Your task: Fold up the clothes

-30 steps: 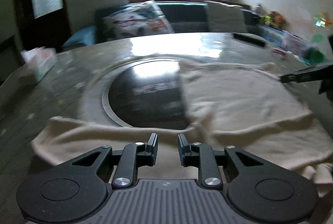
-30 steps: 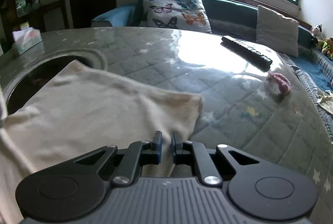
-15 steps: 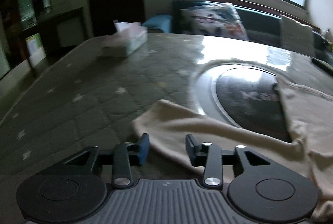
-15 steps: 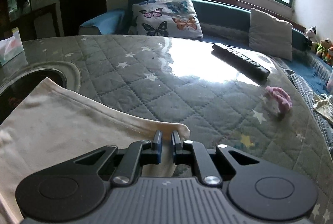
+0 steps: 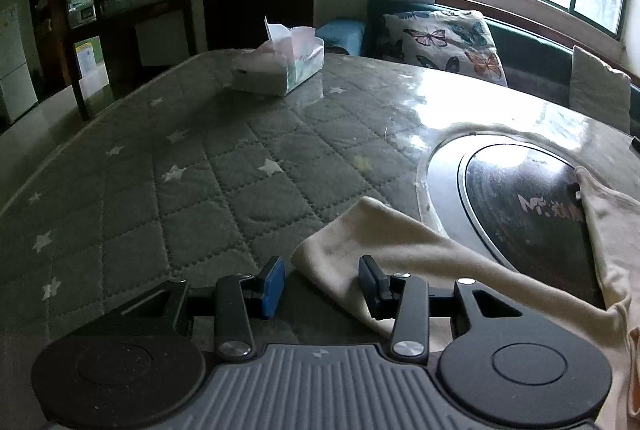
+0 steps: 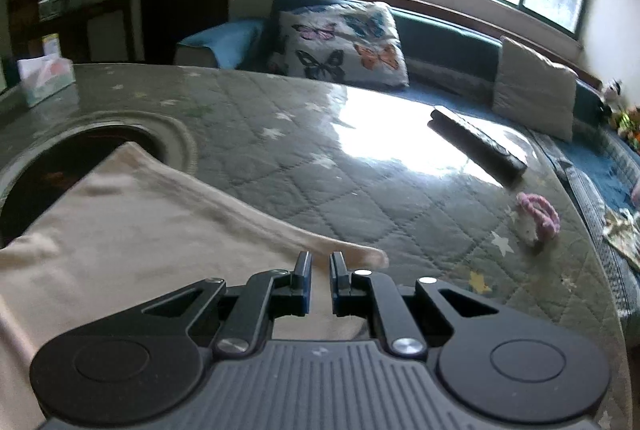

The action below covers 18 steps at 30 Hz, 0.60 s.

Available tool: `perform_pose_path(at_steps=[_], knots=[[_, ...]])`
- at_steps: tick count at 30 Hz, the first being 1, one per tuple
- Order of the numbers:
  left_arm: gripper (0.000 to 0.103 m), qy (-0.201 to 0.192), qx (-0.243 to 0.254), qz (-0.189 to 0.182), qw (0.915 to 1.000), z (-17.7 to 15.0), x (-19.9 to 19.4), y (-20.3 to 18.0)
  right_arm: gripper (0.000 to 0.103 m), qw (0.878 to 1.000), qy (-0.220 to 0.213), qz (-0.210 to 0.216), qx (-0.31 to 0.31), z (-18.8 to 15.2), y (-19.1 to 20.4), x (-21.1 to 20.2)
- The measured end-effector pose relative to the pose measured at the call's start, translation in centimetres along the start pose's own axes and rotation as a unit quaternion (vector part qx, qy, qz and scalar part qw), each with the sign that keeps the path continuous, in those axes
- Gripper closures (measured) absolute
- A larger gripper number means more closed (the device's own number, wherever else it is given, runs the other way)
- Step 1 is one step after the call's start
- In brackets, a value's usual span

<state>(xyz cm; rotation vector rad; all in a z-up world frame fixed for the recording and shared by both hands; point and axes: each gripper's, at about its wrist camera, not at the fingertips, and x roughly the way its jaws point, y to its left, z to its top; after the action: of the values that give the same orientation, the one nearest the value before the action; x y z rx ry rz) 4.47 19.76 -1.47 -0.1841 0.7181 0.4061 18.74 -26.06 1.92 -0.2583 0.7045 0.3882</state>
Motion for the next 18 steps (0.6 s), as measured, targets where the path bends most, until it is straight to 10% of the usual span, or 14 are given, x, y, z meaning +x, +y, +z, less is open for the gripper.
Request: perform_pose_path(at_steps=[5, 11, 18], knots=[[0.097, -0.015, -0.011, -0.024, 0.9996, 0.5, -1.0, 0.2, 0.095, 0.999, -0.014, 0.031, -0.023, -0.9, 2.6, -3.7], [0.098, -0.080, 0.015, -0.084, 0.9931, 1.9, -6.4, -2.7, 0.095, 0.998, -0.026, 0.057, -0.031, -2.9, 5.1, -7.4], [0.098, -0.140, 0.084, -0.203, 0.9655, 2.6, -13.2, -10.3, 0.095, 0.998, -0.033, 0.053, -0.004, -5.7, 5.2, -10.5]])
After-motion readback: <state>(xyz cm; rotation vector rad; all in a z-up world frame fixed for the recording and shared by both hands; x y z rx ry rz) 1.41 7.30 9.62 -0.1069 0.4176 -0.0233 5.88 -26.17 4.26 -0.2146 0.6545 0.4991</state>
